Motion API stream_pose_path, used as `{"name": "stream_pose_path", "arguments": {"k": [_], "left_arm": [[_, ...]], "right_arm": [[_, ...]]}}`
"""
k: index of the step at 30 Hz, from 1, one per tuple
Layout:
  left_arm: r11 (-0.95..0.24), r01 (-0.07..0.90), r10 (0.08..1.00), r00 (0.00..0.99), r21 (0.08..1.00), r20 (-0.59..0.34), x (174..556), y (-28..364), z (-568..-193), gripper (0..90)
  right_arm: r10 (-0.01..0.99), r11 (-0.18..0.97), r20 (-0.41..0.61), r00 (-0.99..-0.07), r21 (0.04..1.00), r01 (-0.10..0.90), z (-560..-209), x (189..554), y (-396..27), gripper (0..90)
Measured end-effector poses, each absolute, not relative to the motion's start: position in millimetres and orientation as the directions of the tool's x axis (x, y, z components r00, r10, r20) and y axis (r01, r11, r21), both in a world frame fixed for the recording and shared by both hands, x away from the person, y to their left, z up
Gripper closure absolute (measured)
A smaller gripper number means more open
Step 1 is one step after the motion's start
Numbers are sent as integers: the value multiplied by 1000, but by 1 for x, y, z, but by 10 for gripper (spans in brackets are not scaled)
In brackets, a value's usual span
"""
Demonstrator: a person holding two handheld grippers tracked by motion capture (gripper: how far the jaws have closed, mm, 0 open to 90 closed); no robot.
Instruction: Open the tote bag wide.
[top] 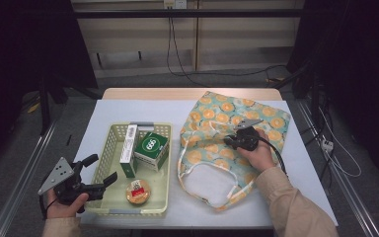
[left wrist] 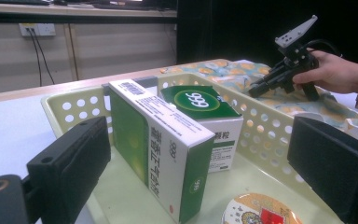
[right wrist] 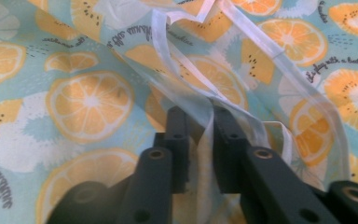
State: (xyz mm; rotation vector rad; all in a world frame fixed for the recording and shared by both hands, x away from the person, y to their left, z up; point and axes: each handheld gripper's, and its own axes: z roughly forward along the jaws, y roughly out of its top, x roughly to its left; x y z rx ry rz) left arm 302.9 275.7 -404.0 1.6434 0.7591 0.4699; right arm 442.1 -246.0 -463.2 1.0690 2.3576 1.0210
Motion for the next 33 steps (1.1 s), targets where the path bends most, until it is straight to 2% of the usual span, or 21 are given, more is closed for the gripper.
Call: {"name": "stream_pose_path", "arguments": {"k": [3, 9, 12, 16, 18, 30, 33], "left_arm": [[-78, 220, 698, 709, 972, -104, 303, 276, -402, 55], [-54, 218, 698, 706, 974, -119, 305, 277, -392, 55], [-37, 217, 693, 709, 975, -131, 306, 276, -384, 51], [-74, 221, 681, 723, 972, -113, 309, 273, -375, 51], [-66, 238, 675, 726, 969, -132, 310, 272, -371, 51], [-113, 252, 623, 771, 961, -129, 321, 257, -359, 47], [-101, 257, 601, 786, 961, -147, 324, 250, -357, 39]], "right_arm": [[764, 461, -47, -643, 737, 494, -464, 443, -245, 885], [787, 399, 24, -616, 743, 538, -463, 445, -250, 900], [796, 389, 26, -604, 744, 544, -458, 446, -252, 900], [810, 336, 63, -583, 765, 550, -444, 447, -260, 900], [811, 318, 77, -580, 774, 548, -436, 448, -264, 900], [823, 328, 42, -567, 780, 533, -384, 471, -276, 900], [823, 306, 60, -565, 790, 531, -378, 476, -274, 900]]}}
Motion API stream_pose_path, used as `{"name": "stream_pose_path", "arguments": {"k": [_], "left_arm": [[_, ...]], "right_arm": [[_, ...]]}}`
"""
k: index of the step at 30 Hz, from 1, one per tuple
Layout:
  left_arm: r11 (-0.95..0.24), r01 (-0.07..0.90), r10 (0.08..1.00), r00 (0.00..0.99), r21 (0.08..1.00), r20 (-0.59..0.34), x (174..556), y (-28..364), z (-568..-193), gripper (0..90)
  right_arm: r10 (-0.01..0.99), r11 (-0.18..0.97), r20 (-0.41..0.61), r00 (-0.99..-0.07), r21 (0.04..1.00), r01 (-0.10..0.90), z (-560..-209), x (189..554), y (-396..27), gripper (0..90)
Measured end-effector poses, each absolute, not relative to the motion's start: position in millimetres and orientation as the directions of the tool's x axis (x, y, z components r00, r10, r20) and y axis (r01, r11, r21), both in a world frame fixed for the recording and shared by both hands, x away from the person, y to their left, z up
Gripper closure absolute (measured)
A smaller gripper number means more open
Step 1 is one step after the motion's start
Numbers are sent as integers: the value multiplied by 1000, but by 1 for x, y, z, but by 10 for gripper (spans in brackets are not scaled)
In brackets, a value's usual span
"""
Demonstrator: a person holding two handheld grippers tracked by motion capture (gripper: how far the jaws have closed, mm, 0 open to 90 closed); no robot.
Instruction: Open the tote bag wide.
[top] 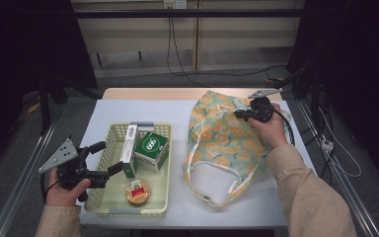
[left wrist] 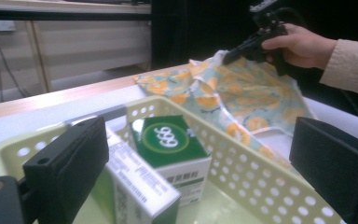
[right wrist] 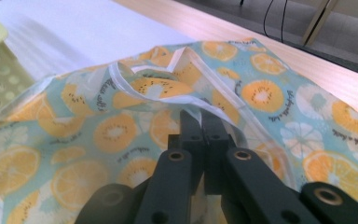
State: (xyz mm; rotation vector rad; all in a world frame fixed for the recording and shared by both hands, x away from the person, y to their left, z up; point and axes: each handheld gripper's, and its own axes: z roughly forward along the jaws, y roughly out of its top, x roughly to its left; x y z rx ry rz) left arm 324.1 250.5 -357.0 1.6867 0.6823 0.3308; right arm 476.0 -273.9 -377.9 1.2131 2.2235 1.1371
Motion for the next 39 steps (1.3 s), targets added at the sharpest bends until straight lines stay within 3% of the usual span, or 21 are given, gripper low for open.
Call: {"name": "stream_pose_path", "arguments": {"k": [13, 25, 39], "left_arm": [[-106, 244, 514, 843, 964, -157, 333, 232, -354, 25], [-146, 256, 418, 891, 956, -175, 339, 214, -359, 27], [-223, 275, 379, 908, 935, -176, 340, 204, -365, 29]], "right_arm": [[818, 286, 73, -571, 810, 512, -355, 480, -275, 900], [818, 280, 80, -570, 810, 515, -355, 478, -279, 900], [821, 274, 82, -565, 811, 516, -356, 473, -280, 900]]}}
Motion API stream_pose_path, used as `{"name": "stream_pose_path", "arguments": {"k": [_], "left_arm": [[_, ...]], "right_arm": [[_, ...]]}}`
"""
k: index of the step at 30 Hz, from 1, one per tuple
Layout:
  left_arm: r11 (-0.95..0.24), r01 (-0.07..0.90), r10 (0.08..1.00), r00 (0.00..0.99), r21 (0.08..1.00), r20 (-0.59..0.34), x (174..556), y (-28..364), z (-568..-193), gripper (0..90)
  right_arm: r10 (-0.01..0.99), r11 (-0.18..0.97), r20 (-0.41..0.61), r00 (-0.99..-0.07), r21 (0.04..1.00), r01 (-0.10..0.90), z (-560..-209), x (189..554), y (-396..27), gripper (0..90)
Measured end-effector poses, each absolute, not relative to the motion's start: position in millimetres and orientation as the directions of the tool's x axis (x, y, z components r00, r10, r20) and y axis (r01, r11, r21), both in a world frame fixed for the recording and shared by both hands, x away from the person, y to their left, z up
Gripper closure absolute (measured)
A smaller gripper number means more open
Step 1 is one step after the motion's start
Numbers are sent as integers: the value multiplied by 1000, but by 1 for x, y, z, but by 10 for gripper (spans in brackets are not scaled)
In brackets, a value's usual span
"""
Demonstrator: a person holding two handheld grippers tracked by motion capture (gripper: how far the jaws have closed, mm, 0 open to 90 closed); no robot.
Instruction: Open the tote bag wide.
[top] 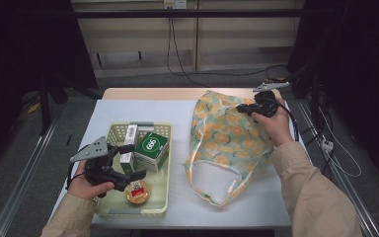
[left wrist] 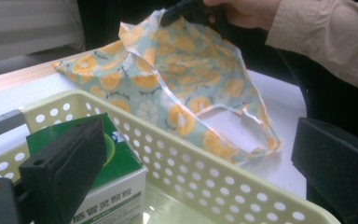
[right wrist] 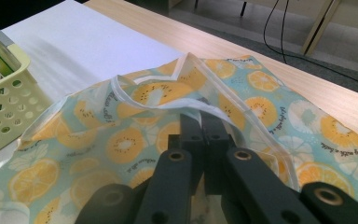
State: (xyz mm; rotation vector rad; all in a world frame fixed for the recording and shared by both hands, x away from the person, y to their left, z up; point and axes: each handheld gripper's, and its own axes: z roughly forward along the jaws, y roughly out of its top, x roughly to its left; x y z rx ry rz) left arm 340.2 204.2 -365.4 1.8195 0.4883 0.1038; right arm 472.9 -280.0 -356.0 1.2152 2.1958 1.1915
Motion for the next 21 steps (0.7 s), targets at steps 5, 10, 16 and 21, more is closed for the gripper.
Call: {"name": "stream_pose_path", "arguments": {"k": [5, 10, 16, 21], "left_arm": [[-282, 288, 369, 913, 915, -174, 341, 201, -370, 33], [-315, 294, 358, 917, 902, -174, 339, 197, -374, 32], [-387, 295, 334, 928, 874, -165, 338, 195, -378, 37], [-439, 290, 321, 935, 850, -152, 338, 191, -383, 43]], "right_arm": [[821, 275, 83, -565, 810, 518, -357, 472, -279, 900], [820, 275, 88, -566, 807, 523, -361, 471, -280, 900], [818, 276, 92, -568, 804, 526, -363, 470, -281, 900], [820, 274, 92, -566, 804, 527, -364, 468, -282, 900]]}}
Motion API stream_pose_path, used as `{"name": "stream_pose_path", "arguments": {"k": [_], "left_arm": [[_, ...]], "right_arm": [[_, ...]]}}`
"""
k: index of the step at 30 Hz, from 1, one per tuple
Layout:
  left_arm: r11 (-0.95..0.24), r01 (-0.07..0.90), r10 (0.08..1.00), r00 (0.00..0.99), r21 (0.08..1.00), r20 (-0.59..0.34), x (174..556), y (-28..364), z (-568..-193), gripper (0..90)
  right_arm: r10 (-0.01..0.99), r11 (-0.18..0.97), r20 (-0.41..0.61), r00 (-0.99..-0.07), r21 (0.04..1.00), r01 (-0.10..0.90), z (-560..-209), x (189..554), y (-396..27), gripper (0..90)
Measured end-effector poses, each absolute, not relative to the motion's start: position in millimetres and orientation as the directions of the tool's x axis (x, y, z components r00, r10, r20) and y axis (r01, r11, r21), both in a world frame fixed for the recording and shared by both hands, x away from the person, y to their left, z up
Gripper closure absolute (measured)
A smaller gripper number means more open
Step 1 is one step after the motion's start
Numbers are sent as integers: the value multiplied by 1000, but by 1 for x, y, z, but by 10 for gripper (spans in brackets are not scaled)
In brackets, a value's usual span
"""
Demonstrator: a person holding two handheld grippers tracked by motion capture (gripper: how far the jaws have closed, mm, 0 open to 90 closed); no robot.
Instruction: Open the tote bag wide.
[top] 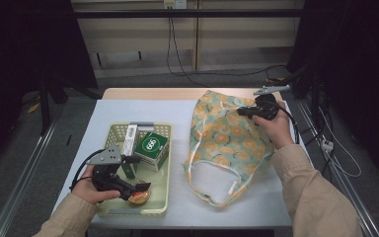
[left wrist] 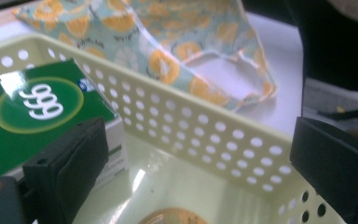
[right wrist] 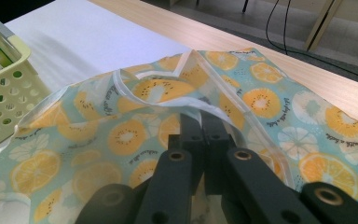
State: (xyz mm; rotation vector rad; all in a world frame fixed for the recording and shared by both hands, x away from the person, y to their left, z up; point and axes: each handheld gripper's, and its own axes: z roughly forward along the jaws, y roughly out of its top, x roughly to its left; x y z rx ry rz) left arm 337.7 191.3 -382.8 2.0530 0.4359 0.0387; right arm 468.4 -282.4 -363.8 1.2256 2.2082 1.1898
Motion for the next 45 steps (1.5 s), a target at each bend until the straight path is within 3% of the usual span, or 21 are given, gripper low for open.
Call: {"name": "stream_pose_path", "arguments": {"k": [14, 39, 45], "left_arm": [[-535, 290, 324, 938, 794, -124, 344, 184, -399, 62], [-552, 275, 282, 950, 788, -133, 336, 175, -406, 75], [-622, 276, 280, 952, 733, -121, 334, 165, -417, 102]], "right_arm": [[813, 295, 85, -576, 793, 533, -370, 467, -279, 900], [811, 301, 77, -579, 795, 527, -369, 465, -277, 900], [811, 302, 77, -580, 795, 527, -370, 465, -276, 900]]}}
